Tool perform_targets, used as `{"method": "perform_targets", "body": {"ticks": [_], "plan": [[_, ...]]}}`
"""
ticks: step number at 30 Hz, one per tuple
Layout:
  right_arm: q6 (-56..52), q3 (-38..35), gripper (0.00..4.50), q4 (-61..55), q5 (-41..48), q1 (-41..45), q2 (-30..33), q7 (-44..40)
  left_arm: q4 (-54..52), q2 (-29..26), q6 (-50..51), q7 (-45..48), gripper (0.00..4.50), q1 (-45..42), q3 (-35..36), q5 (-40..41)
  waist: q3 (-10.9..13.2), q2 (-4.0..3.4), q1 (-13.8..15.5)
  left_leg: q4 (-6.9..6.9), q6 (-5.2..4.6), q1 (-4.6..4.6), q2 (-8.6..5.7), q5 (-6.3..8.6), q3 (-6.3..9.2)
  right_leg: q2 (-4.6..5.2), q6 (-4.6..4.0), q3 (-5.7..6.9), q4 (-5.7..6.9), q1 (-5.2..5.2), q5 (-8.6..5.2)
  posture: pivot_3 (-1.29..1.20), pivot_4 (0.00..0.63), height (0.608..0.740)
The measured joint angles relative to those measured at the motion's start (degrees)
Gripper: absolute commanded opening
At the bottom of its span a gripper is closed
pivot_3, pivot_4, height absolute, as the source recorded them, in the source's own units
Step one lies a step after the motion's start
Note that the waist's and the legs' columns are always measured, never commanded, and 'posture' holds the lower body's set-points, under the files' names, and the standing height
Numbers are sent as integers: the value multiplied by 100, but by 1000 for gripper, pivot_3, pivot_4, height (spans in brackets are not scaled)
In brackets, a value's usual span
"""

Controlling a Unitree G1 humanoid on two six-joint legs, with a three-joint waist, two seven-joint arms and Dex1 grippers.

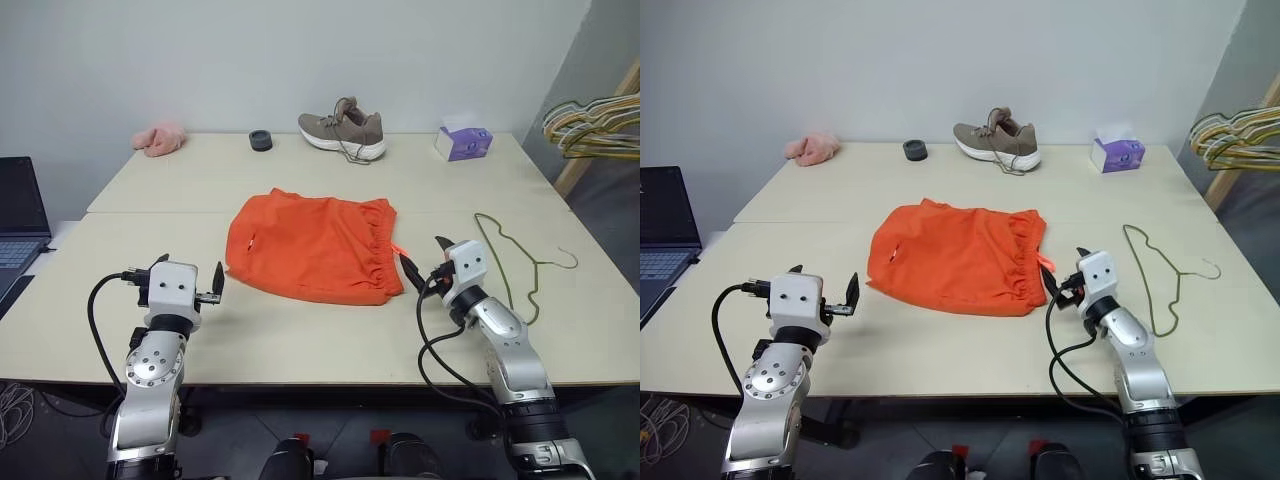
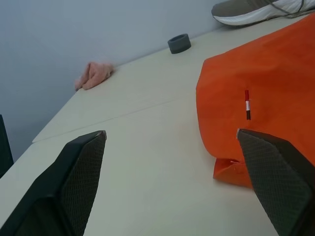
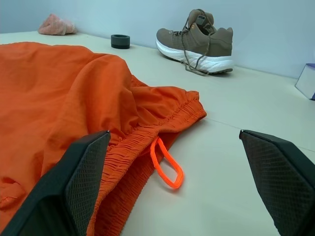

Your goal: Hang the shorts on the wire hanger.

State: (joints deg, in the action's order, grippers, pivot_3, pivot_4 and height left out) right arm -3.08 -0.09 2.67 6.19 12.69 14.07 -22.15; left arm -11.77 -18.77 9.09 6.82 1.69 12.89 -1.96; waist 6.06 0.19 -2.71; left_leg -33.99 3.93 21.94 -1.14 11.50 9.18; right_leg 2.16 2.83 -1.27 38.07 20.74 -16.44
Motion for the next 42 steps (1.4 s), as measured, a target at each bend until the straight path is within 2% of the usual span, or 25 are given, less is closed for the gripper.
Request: {"method": "perform_targets", "body": {"ticks": [11, 22, 28, 34, 39, 42], "plan": [[2, -2, 4486, 0, 0, 1, 37, -27, -7, -82, -341, 400, 4500, 23, -102, 103, -26, -1, 1, -1, 1, -2, 0, -1, -2, 0, 0, -2, 0, -2, 0, -23, 25, 740], [-4, -7, 4486, 0, 21, -2, 78, -33, -11, -132, -488, 402, 4500, 23, 50, 241, -45, -2, -5, -1, 1, -6, 0, -1, -1, 0, 0, -2, 1, -6, 0, -22, 23, 740], [-64, -48, 4486, -77, 15, -341, 128, -44, -11, -145, -464, 534, 4500, 104, 142, 478, -57, -2, -5, -2, 1, -7, 0, -1, -2, 0, 0, -3, 0, -10, 0, -33, 28, 740], [-265, 335, 4486, -558, 166, -643, 579, -867, 61, -511, -470, 1089, 4500, 179, -11, 511, -58, -4, -48, -2, 0, -16, 0, -1, -1, -1, -4, -2, 1, -17, -2, -62, 36, 740], [-406, 891, 4486, -1260, 282, -785, 1356, -2029, 438, -1056, -544, 1951, 4500, -104, -275, 638, -57, -3, -60, -5, 0, -17, 2, -1, 1, 0, -32, 4, -2, -21, -19, -87, 43, 740], [-370, 1207, 4486, -1566, 212, -800, 1905, -2639, 1051, -1559, -714, 2517, 4500, -531, -423, 624, -57, -3, -60, -6, 0, -17, 2, 0, 3, 0, -35, 9, -2, -21, -21, -99, 47, 740]]}}
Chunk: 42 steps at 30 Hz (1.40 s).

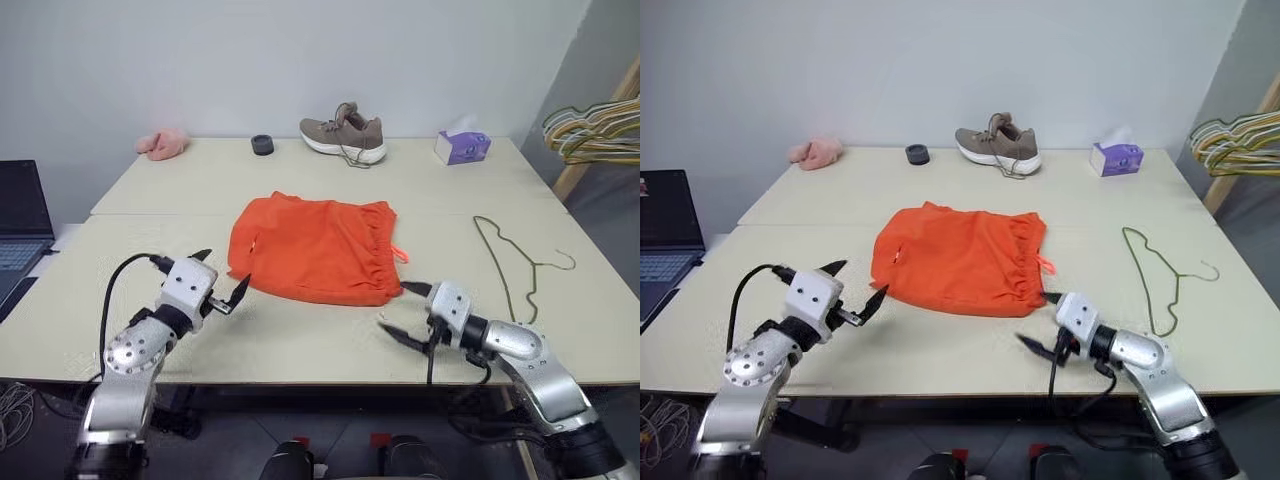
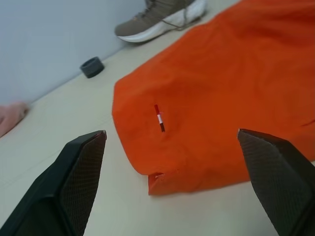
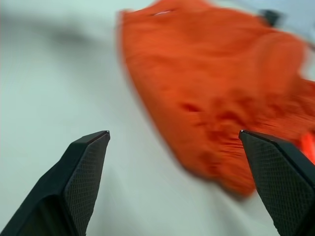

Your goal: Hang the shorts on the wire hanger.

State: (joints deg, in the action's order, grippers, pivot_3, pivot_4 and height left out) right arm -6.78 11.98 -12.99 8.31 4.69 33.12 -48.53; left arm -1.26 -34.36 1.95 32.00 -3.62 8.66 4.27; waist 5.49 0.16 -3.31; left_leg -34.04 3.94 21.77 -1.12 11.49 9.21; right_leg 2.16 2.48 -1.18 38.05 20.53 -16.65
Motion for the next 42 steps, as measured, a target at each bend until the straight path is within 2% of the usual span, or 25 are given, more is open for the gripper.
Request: {"method": "perform_targets", "body": {"ticks": [3, 7, 12, 18, 23, 32, 38, 42], "plan": [[-157, 61, 4486, -190, 83, 51, 156, -284, 789, -481, -154, 692, 4500, -530, -232, -15, 3, 0, -19, 1, 0, 1, 1, 0, -1, 0, -1, 2, 0, 2, -1, -113, 50, 740], [-360, 60, 4486, -423, 197, 142, 191, -393, 1654, -694, -288, 1380, 4500, -1007, -471, -12, 4, 2, -89, 1, 1, 5, 1, 1, -1, 0, 25, 1, -4, 2, 13, -125, 52, 740], [-497, 60, 4486, -555, 197, 271, 177, -386, 2795, -731, -627, 1892, 4500, -1588, -1098, -388, 9, 7, -160, 3, 1, 11, 1, 1, 3, 0, 33, 6, -2, 8, 13, -152, 59, 740], [-518, 60, 4486, -645, 176, 292, 240, -386, 3665, -683, -1168, 1959, 4500, -2215, -1366, -703, 9, 7, -185, 3, 0, 4, 2, 1, 3, 0, 37, 5, 0, 4, 15, -164, 64, 740], [-240, 149, 4500, -289, -349, 681, 309, -297, 4152, -687, -1586, 1863, 2977, -2409, -1504, -896, 8, 5, -224, 3, -1, -9, 3, 0, 3, 0, 40, 5, 5, -2, 17, -164, 62, 740], [786, 930, 4500, 1329, -1581, 1647, 67, -116, 4397, -725, -1836, 1979, 121, -2404, -1510, -912, 9, 3, -346, 3, -1, -5, 4, 0, 3, -1, 39, 6, 7, 1, 17, -148, 55, 740], [1673, 1579, 4500, 2895, -2462, 2712, -539, 197, 4201, -811, -1533, 2138, 17, -2338, -1255, -619, 10, 6, -475, 4, -1, 0, 3, -1, 7, -1, 39, 7, 8, 5, 17, -130, 53, 740], [2072, 1652, 3537, 3837, -2629, 3214, -795, 373, 3835, -827, -1318, 2238, 0, -2280, -1124, -417, 10, 6, -481, 3, -1, -4, 1, -1, 8, 0, 39, 4, 10, 1, 18, -122, 53, 740]]}}
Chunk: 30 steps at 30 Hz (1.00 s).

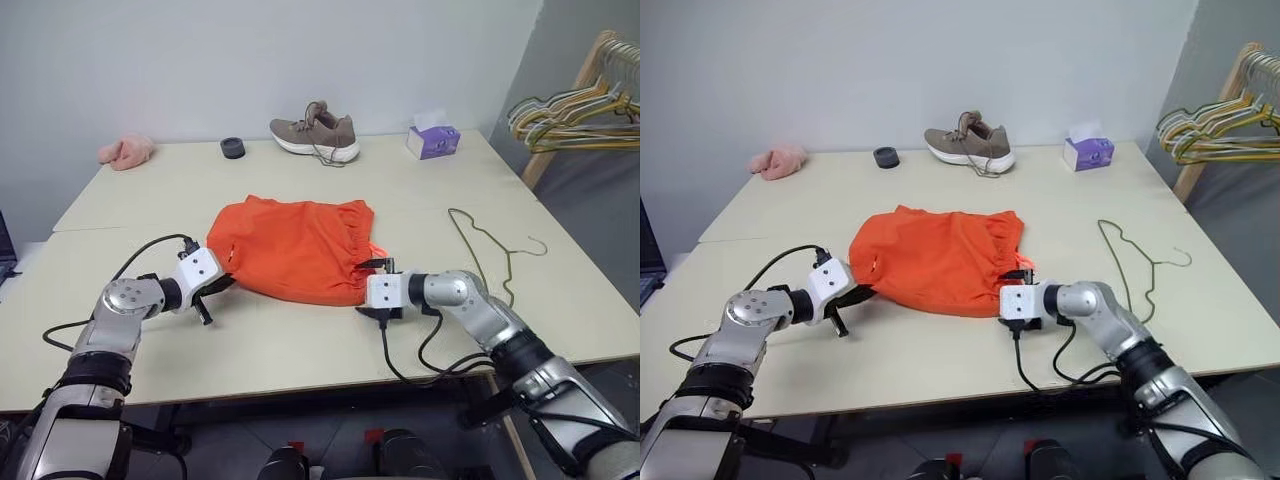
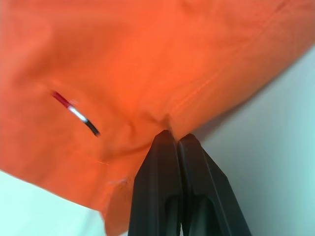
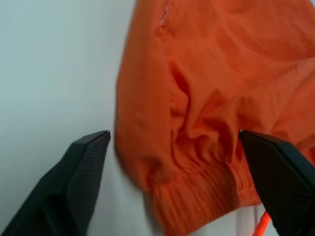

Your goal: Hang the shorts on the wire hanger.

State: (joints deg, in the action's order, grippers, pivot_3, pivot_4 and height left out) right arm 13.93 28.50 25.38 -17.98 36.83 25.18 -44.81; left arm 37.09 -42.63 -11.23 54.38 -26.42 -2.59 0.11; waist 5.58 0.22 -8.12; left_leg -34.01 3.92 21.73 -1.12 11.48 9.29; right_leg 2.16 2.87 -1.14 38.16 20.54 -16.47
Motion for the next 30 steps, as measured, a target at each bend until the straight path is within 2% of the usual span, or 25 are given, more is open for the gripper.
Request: {"method": "perform_targets", "body": {"ticks": [6, 10, 14, 18, 23, 26, 30], "plan": [[510, -5, 1390, 938, -218, 453, 88, 90, -488, -80, 255, 215, 0, 250, 42, 120, 3, -3, 10, 0, 0, 4, -1, 0, 2, 0, -1, -1, -1, 4, 0, -128, 55, 740], [844, -22, 28, 1108, -273, 675, 240, -47, -947, -226, 406, 586, 0, 501, 3, 162, 5, -6, -14, 5, 0, 6, -1, 0, -1, 0, -5, -6, -1, 10, -2, -133, 56, 740], [873, -38, 28, 683, 205, 528, 531, -1014, -1822, -820, 736, 1502, 0, 1151, -239, 316, 7, -10, -89, 10, -1, 10, 2, 2, -6, -1, -9, -11, -1, 14, -5, -136, 57, 740], [224, -39, 28, -364, 866, -72, 780, -2028, -2803, -1419, 1384, 2291, 0, 1859, -328, 648, 16, -23, -126, 12, -2, 13, 4, 4, -6, 0, -14, -10, 3, 17, -13, -137, 58, 740], [-1058, -102, 28, -1660, 1688, -497, 1227, -2998, -3469, -1591, 2284, 2519, 0, 2222, -250, 1142, 49, -36, -92, 0, -2, 8, 2, 4, -5, 3, -16, -8, 47, 26, -30, -138, 59, 740], [-2197, -338, 28, -2333, 2392, -496, 1439, -3486, -3747, -1473, 2966, 2465, 0, 2000, -38, 1656, 73, -23, -15, -4, -3, 6, 10, 2, -1, 1, -49, 3, 87, 46, -49, -140, 59, 740], [-3064, -599, 28, -1973, 2733, 210, 1031, -3439, -3231, -937, 3023, 1833, 0, 797, 106, 1689, 80, -30, 8, -4, -3, 1, 38, -1, -6, -23, -69, 22, 93, 44, -32, -135, 58, 740]]}}
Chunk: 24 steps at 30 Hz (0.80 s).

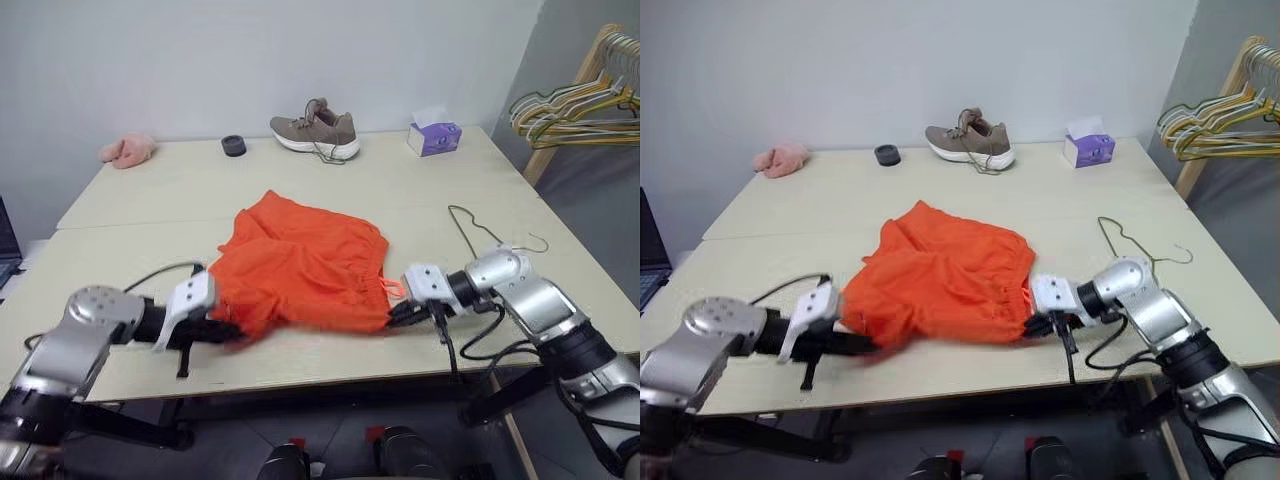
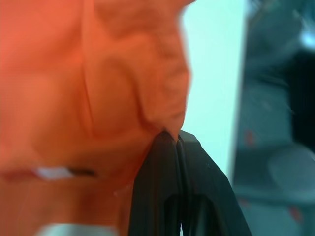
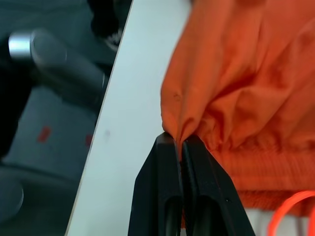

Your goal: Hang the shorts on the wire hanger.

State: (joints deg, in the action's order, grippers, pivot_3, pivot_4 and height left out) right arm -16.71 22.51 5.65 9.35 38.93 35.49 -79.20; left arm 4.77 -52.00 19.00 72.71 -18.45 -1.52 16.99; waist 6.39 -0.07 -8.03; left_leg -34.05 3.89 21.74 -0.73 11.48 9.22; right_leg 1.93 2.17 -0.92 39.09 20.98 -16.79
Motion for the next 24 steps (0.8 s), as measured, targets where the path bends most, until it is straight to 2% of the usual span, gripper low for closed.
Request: {"method": "perform_targets", "body": {"ticks": [1, 2, 5, 7, 9, 12, 14, 18, 20, 21, 23, 24], "plan": [[-70, -83, 28, 291, 25, 260, -193, 123, 302, 193, -116, -268, 0, -387, 28, -91, 2, 3, -2, 0, -2, 4, 4, -3, 0, -7, -3, 1, -1, 4, 8, -135, 58, 740], [-5, -118, 28, 723, -22, 560, -361, 293, 691, 378, -283, -537, 0, -779, 25, -235, 2, 4, -8, -2, -3, 2, 9, -21, 0, -15, 33, -2, -1, 1, 35, -137, 59, 740], [736, -164, 28, 2646, -549, 1763, -810, 1206, 2182, 819, -990, -1471, 0, -2157, -96, -883, 6, 8, -39, 0, 20, 21, 13, -61, -3, -26, 34, -9, -10, 23, 60, -141, 57, 740], [1525, -124, 28, 4262, -1181, 2773, -1075, 2372, 3619, 1049, -1569, -2385, 0, -3339, -318, -1534, 21, 13, -59, 1, 29, 35, 12, -67, -6, -25, 34, -13, -6, 39, 61, -142, 52, 740], [2329, -77, 28, 5417, -1805, 3792, -1287, 3773, 4864, 1155, -2074, -3422, 0, -4549, -405, -2056, 28, 16, -104, 9, 60, 111, 13, -86, -1, -25, 34, -15, -3, 120, 65, -142, 53, 740], [3526, -4, 28, 6077, -2539, 4865, -1369, 5589, 5808, 1078, -2859, -4622, 0, -5929, -508, -2629, 28, 17, -164, 32, 111, 170, 9, -111, -23, -6, 5, -29, -6, 192, 77, -139, 53, 740], [4248, -16, 28, 6160, -2826, 5259, -1298, 6407, 5898, 805, -3508, -5187, 0, -6500, -639, -3043, 23, 21, -229, 37, 116, 203, 3, -111, -92, 13, 6, -73, -12, 244, 76, -133, 55, 740], [5454, 60, 28, 6138, -3320, 4849, -1036, 7270, 5415, -153, -4843, -6028, 0, -6494, -1556, -4579, 12, 25, -332, 54, 98, 189, -15, -95, -241, 52, 33, -158, -13, 240, 59, -118, 56, 740], [5727, 159, 28, 6225, -3546, 4416, -1060, 7385, 5219, -283, -5101, -6003, 0, -6116, -1762, -4903, 14, 23, -331, 58, 82, 191, -46, -87, -276, 96, 60, -161, -10, 243, 44, -103, 58, 740], [5941, 255, 28, 6168, -3626, 4016, -1171, 7328, 4789, -346, -5009, -5469, 0, -5309, -1639, -4596, -2, 6, -348, 58, 67, 170, -53, -79, -298, 107, 66, -179, -5, 225, 42, -103, 58, 740], [6190, 496, 28, 6154, -3807, 3334, -1294, 7137, 4189, -350, -4552, -4422, 0, -3817, -1479, -3911, -14, -10, -390, 63, 35, 66, -62, -61, -316, 118, 89, -194, -10, 122, 28, -93, 57, 740], [6373, 725, 28, 6138, -3979, 2893, -1350, 6973, 3668, -393, -4077, -3686, 0, -2630, -1365, -3378, -14, -10, -469, 60, 25, 51, -56, -55, -318, 112, 98, -203, -2, 114, 24, -91, 58, 740]]}}
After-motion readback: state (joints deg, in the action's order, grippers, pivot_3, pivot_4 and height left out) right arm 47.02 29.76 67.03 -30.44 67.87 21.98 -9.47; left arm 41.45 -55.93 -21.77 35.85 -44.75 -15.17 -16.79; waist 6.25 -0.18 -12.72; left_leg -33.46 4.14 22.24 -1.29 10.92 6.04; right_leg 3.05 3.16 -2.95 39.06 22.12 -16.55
